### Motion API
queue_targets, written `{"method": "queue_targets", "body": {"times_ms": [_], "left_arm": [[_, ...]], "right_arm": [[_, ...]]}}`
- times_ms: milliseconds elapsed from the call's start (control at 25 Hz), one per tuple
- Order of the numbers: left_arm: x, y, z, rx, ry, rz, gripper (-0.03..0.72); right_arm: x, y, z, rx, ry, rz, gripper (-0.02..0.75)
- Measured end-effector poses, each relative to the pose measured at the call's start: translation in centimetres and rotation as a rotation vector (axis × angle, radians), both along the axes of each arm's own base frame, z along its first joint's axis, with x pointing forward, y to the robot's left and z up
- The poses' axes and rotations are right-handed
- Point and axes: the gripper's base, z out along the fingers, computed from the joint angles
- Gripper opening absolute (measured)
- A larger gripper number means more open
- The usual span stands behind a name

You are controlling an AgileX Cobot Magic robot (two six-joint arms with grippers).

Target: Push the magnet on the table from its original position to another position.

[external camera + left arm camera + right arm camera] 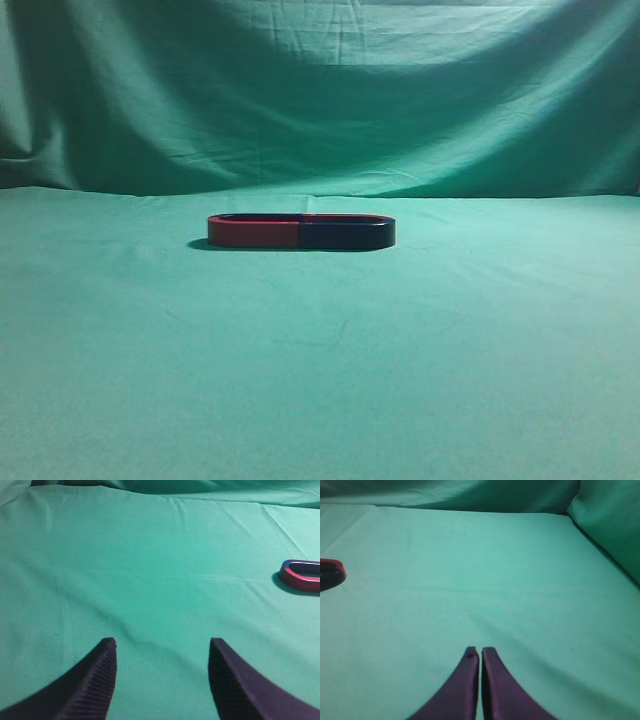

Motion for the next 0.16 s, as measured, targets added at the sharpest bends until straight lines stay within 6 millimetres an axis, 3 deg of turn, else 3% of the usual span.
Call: {"method": "queue_targets", "body": {"times_ms": [160], "left_arm": [[0.00, 0.00, 0.00, 0.000, 0.000, 0.000, 0.399]], "right_arm": [[0.00, 0.00, 0.00, 0.000, 0.000, 0.000, 0.000]]}}
